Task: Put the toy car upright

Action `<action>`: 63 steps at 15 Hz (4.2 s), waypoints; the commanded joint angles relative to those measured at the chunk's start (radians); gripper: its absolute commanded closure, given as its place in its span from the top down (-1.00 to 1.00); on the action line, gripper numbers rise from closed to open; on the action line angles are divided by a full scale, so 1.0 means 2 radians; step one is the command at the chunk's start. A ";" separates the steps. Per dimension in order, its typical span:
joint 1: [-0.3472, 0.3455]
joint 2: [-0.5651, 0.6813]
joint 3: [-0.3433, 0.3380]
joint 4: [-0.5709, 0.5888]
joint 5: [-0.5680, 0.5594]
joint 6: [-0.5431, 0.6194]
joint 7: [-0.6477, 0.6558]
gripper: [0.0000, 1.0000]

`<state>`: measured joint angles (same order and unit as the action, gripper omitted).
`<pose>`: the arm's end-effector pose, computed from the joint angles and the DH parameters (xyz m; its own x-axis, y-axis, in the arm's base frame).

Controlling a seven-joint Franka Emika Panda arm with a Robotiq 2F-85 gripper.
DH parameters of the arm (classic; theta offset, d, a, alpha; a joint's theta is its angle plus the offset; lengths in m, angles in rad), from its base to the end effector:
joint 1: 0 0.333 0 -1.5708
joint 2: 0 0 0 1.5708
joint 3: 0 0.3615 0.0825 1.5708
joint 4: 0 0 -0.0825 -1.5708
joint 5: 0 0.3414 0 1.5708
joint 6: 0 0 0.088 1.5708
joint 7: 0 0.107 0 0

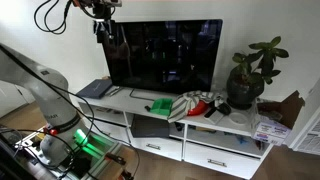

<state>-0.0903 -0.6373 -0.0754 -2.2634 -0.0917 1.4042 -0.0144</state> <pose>0.2529 -0.0622 0.6118 0.9653 -0.1376 -0.2218 -0.1312 -0.9904 0.0435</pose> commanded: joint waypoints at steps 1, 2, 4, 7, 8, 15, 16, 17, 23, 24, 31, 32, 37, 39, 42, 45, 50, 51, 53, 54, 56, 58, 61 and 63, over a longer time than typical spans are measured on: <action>0.002 0.000 -0.002 0.001 -0.001 -0.001 0.001 1.00; 0.002 0.000 -0.002 0.001 -0.001 -0.001 0.001 1.00; 0.002 0.000 -0.002 0.001 -0.001 -0.001 0.001 1.00; 0.002 0.000 -0.002 0.001 -0.001 -0.001 0.001 1.00; 0.002 0.000 -0.002 0.001 -0.001 -0.001 0.001 1.00; 0.032 0.042 0.036 0.030 -0.057 -0.003 -0.029 1.00; 0.038 0.053 0.045 0.036 -0.072 -0.006 -0.032 1.00; 0.044 0.064 0.053 0.042 -0.089 -0.008 -0.033 1.00; 0.070 0.104 0.060 0.042 -0.145 0.029 -0.059 1.00; 0.071 0.116 0.060 0.043 -0.156 0.043 -0.070 1.00; 0.070 0.177 0.041 0.077 -0.167 0.088 -0.143 1.00; 0.072 0.195 0.040 0.084 -0.163 0.098 -0.158 1.00; 0.082 0.284 0.062 0.131 -0.166 0.099 -0.185 1.00; 0.091 0.321 0.077 0.154 -0.170 0.087 -0.176 1.00; 0.103 0.361 0.093 0.180 -0.171 0.085 -0.161 1.00; 0.102 0.357 0.094 0.164 -0.163 0.101 -0.160 1.00; 0.104 0.367 0.096 0.177 -0.169 0.097 -0.169 1.00; 0.108 0.375 0.098 0.181 -0.177 0.091 -0.165 1.00; 0.114 0.379 0.103 0.174 -0.193 0.099 -0.158 1.00; 0.115 0.381 0.106 0.171 -0.193 0.101 -0.157 1.00; 0.120 0.384 0.110 0.163 -0.197 0.103 -0.148 1.00; 0.123 0.388 0.113 0.151 -0.198 0.107 -0.138 1.00; 0.127 0.396 0.116 0.133 -0.197 0.116 -0.115 1.00; 0.128 0.399 0.116 0.117 -0.202 0.129 -0.100 1.00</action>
<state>0.1590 0.1611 0.1561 -1.9798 -0.4612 1.6221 -0.2607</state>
